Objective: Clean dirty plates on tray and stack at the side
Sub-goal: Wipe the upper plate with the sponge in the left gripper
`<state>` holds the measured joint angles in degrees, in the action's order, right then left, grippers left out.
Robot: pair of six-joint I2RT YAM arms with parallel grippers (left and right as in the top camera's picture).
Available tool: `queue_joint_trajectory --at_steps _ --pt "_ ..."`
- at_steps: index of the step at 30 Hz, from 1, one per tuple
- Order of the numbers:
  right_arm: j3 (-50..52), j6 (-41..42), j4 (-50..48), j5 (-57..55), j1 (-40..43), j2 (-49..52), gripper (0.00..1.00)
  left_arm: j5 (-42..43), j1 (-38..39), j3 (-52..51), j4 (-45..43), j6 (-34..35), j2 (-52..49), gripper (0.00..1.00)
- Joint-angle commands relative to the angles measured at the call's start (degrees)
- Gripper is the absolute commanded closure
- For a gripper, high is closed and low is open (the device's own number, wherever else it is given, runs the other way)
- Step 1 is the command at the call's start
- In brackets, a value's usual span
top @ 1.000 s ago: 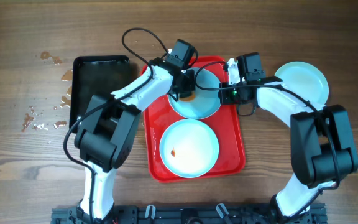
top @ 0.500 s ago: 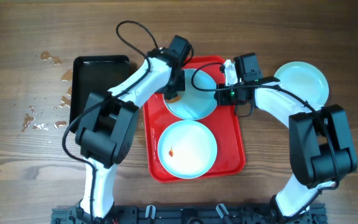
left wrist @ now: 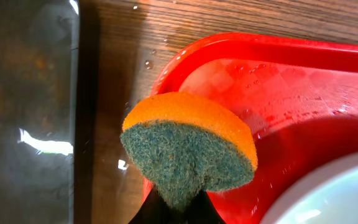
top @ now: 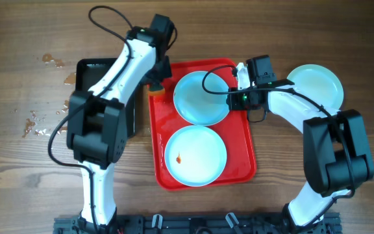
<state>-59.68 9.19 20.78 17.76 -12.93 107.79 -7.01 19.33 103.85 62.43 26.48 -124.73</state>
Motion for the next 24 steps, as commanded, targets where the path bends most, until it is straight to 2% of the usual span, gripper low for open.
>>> queue_joint_trajectory --at_steps 1,4,7,11,18,21,24 --pt "0.8 -0.2 1.7 -2.9 0.1 1.3 0.91 8.2 -4.0 0.8 1.3 -2.9 8.7 0.96" --pt "0.8 -0.2 1.6 -2.9 0.1 1.2 0.91 15.5 -4.3 0.7 0.8 -5.6 9.7 0.96" --pt "0.8 -0.2 1.6 -2.9 0.1 1.2 0.91 15.6 -1.3 -2.0 -2.5 -5.5 9.1 0.96" --pt "0.8 -0.2 1.6 -2.9 0.1 1.2 0.91 15.5 4.9 -7.8 -12.5 -5.4 8.2 0.96" --pt "0.8 -0.2 1.5 -2.9 0.1 1.2 0.91 10.1 10.4 -16.7 -26.8 -4.7 6.7 0.96" --pt "0.8 -0.1 1.5 -2.9 0.1 1.2 0.91 0.0 11.5 -20.9 -29.4 -4.7 6.6 0.96" --pt "0.8 -0.1 1.5 -2.9 0.1 1.2 0.91 -5.0 11.2 -23.1 -29.9 -4.7 6.5 0.96"
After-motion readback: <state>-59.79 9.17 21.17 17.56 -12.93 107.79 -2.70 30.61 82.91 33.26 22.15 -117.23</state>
